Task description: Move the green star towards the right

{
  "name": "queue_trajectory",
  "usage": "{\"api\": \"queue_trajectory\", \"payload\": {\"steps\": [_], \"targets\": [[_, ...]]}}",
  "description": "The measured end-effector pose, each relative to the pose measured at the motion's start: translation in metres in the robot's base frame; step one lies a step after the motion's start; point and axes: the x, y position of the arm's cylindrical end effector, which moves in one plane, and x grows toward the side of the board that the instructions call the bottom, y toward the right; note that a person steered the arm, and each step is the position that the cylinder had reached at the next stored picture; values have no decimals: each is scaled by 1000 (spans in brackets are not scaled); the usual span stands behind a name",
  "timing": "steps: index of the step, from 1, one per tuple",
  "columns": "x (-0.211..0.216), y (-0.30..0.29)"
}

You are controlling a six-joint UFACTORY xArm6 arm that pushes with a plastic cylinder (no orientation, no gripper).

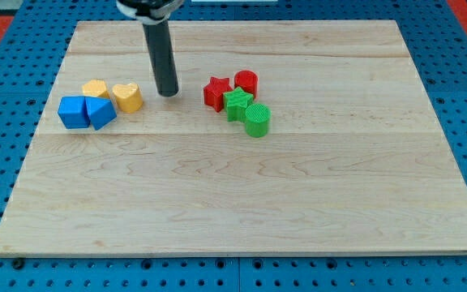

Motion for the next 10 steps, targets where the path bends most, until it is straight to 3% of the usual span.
{"api": "queue_trajectory", "payload": {"steps": [1, 4, 5, 7, 8, 10], "targets": [[26, 69], [23, 185], [21, 171], [3, 228], [-8, 209], [-23, 248]]}}
